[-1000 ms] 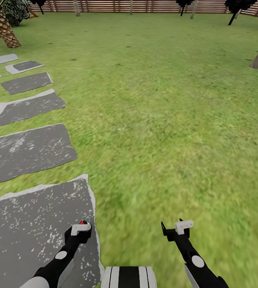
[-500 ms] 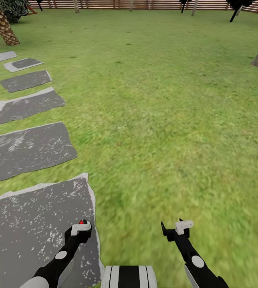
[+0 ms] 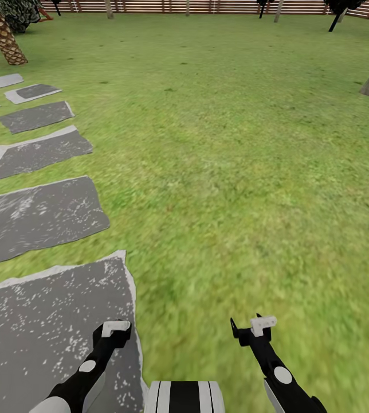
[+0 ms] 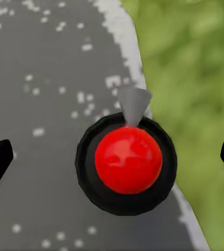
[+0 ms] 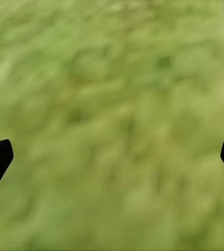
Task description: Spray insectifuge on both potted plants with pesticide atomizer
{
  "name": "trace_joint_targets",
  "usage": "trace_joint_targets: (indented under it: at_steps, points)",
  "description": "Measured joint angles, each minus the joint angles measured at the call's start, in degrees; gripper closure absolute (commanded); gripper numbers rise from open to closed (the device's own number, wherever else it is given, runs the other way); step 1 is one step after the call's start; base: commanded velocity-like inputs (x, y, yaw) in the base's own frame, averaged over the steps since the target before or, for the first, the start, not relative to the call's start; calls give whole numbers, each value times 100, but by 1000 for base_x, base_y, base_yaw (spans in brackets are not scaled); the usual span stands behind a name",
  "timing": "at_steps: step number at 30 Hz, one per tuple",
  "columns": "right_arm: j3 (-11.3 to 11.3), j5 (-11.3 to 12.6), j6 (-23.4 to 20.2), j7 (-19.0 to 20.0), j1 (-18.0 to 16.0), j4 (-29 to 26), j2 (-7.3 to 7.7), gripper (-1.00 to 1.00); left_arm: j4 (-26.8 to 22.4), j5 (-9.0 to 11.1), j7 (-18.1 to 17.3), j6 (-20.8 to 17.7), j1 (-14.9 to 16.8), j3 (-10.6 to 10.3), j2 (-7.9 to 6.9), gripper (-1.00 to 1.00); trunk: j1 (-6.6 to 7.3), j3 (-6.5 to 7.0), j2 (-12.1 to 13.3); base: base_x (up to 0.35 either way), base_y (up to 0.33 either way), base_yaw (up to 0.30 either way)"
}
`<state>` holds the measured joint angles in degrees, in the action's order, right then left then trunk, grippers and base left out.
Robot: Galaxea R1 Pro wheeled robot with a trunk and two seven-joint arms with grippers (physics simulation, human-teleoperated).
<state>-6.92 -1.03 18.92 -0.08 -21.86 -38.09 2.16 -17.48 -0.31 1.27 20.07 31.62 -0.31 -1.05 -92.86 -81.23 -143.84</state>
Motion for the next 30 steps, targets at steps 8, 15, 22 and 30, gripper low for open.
trace_joint_targets:
  at_steps: [8, 15, 22, 30]
  points:
    - [0, -1, 0, 0, 0, 0, 0, -100, 3, -2, 0, 13, 0, 0, 0, -100, -1, 0, 0, 7, 0, 0]
    - [0, -1, 0, 0, 0, 0, 0, -100, 3, -8, 0, 29, 0, 0, -10, -100, -1, 0, 0, -78, -15, 0]
    - [0, -1, 0, 0, 0, 0, 0, -100, 3, -4, 0, 31, 0, 0, -10, -100, -1, 0, 0, -3, -1, 0]
    - [0, -1, 0, 0, 1, -1, -6, -100, 4, -5, 0, 31, -5, 0, -8, -100, -1, 2, 0, 0, 0, -39]
